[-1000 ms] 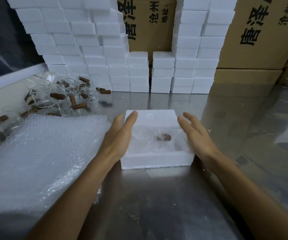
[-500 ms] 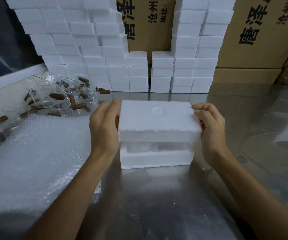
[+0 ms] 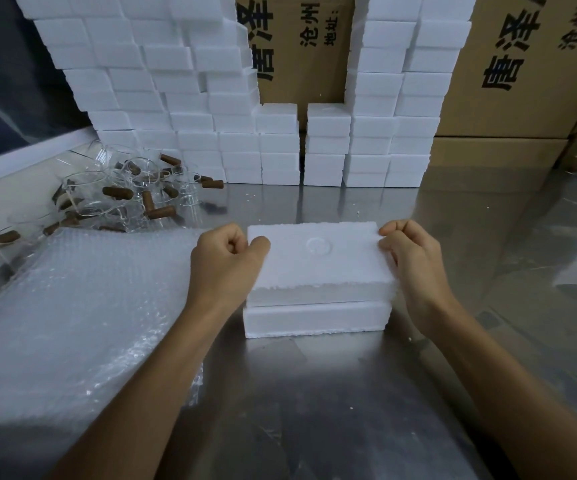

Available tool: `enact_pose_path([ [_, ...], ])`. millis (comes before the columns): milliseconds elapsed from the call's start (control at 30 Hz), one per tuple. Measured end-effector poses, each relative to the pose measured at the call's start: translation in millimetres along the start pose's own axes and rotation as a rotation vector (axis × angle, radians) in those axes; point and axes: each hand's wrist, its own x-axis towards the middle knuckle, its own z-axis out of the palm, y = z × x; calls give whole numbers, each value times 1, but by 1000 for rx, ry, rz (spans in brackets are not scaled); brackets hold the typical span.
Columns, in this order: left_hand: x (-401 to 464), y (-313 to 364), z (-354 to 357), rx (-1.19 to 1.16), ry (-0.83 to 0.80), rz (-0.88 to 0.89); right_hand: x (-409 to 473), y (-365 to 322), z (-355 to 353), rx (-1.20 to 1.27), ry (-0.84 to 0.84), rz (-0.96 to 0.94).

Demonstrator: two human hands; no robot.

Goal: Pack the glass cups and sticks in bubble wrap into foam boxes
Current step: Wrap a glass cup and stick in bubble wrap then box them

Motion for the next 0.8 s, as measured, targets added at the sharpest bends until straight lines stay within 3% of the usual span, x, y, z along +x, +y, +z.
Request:
enact_pose_path([
  [133, 3, 0, 2, -10, 45, -150, 1, -1, 0, -28, -5, 61],
  [333, 4, 5, 1, -46, -24, -194, 4, -6, -4, -44, -11, 225],
  [533, 8, 9, -9, 140, -120, -320, -2, -6, 1, -185, -57, 88],
  [633, 8, 10, -11, 292, -118, -280, -2, -5, 3, -254, -114, 74],
  [800, 7, 14, -13, 279, -69, -251, -4, -5, 3, -273, -221, 100],
])
